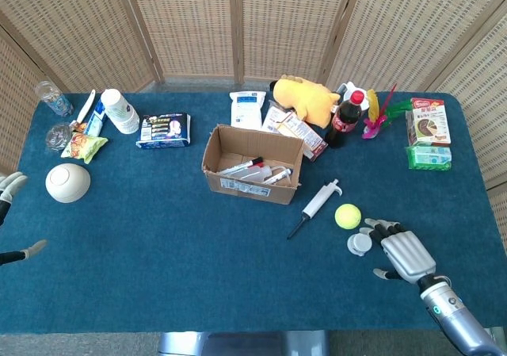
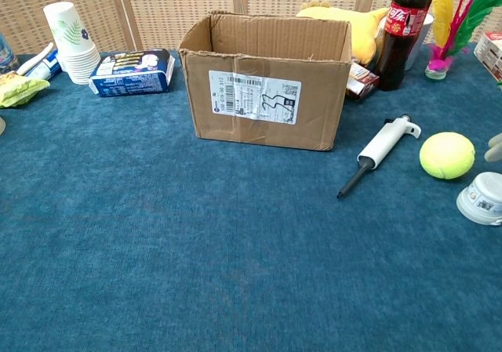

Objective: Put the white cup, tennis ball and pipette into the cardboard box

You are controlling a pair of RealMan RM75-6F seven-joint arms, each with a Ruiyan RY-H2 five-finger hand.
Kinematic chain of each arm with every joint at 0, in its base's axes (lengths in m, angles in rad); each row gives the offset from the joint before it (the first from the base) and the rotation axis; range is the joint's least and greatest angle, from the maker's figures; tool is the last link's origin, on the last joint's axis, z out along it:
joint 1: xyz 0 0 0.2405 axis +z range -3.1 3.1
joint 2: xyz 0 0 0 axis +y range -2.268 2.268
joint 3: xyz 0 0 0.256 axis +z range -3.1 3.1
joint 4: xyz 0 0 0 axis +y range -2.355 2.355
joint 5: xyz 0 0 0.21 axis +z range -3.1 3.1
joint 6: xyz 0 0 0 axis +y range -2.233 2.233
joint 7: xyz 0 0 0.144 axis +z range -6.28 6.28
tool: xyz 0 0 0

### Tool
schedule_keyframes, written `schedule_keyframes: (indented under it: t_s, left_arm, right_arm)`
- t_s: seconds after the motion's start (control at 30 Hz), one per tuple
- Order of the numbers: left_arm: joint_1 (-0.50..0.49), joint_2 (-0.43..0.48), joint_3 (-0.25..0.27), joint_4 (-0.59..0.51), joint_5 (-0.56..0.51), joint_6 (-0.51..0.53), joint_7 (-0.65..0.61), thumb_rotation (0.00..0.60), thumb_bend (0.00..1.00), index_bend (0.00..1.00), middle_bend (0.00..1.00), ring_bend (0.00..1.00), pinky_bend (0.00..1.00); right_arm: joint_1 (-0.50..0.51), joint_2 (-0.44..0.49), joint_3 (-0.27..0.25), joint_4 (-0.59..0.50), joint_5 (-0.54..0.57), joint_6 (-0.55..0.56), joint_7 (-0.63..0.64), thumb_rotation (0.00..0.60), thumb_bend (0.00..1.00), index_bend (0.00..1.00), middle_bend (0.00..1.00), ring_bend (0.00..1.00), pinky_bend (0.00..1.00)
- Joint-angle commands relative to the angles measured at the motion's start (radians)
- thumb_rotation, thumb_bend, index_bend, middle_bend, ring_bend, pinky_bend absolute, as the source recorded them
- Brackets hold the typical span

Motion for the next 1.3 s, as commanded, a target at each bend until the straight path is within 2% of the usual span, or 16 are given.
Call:
schedule_keyframes:
  t_s: [0.03, 0.17, 0.37, 0.73, 1.03, 1.2, 1.3]
  left_arm:
    - [0.002, -0.001, -0.002, 0.000, 0.002, -0.003, 0.005, 0.600, 0.04, 0.00, 0.00, 0.00, 0.05]
    - [0.005, -0.002, -0.006, 0.001, 0.001, -0.008, 0.007, 0.600, 0.04, 0.00, 0.00, 0.00, 0.05]
    - [0.006, -0.004, -0.012, 0.001, 0.002, -0.017, 0.005, 0.600, 0.04, 0.00, 0.00, 0.00, 0.05]
    - [0.010, -0.005, -0.022, 0.003, 0.009, -0.024, 0.001, 0.600, 0.04, 0.00, 0.00, 0.00, 0.05]
    - [0.013, -0.006, -0.027, 0.007, 0.008, -0.028, -0.003, 0.600, 0.04, 0.00, 0.00, 0.00, 0.05]
    - [0.013, -0.009, -0.030, 0.007, 0.008, -0.031, 0.002, 0.600, 0.04, 0.00, 0.00, 0.00, 0.05]
    - [0.013, -0.011, -0.030, 0.005, 0.010, -0.034, 0.009, 0.600, 0.04, 0.00, 0.00, 0.00, 0.05]
  right_arm:
    - [0.011, -0.014, 0.006, -0.005, 0.024, -0.020, 0.000, 0.600, 0.04, 0.17, 0.18, 0.16, 0.23]
    - [0.018, -0.019, 0.006, -0.026, 0.036, -0.024, -0.008, 0.600, 0.04, 0.16, 0.24, 0.20, 0.23]
    - [0.038, -0.032, 0.015, -0.039, 0.059, -0.045, -0.046, 0.600, 0.04, 0.14, 0.24, 0.20, 0.23]
    - [0.117, -0.085, 0.068, -0.068, 0.168, -0.140, -0.122, 0.600, 0.04, 0.14, 0.24, 0.19, 0.23]
    - [0.111, -0.083, 0.076, -0.077, 0.153, -0.078, -0.113, 0.600, 0.05, 0.14, 0.18, 0.08, 0.19]
    - [0.098, -0.051, 0.094, -0.101, 0.104, 0.011, -0.075, 0.600, 0.04, 0.14, 0.12, 0.00, 0.13]
    - [0.089, -0.021, 0.101, -0.123, 0.079, 0.054, -0.049, 0.600, 0.04, 0.14, 0.11, 0.00, 0.13]
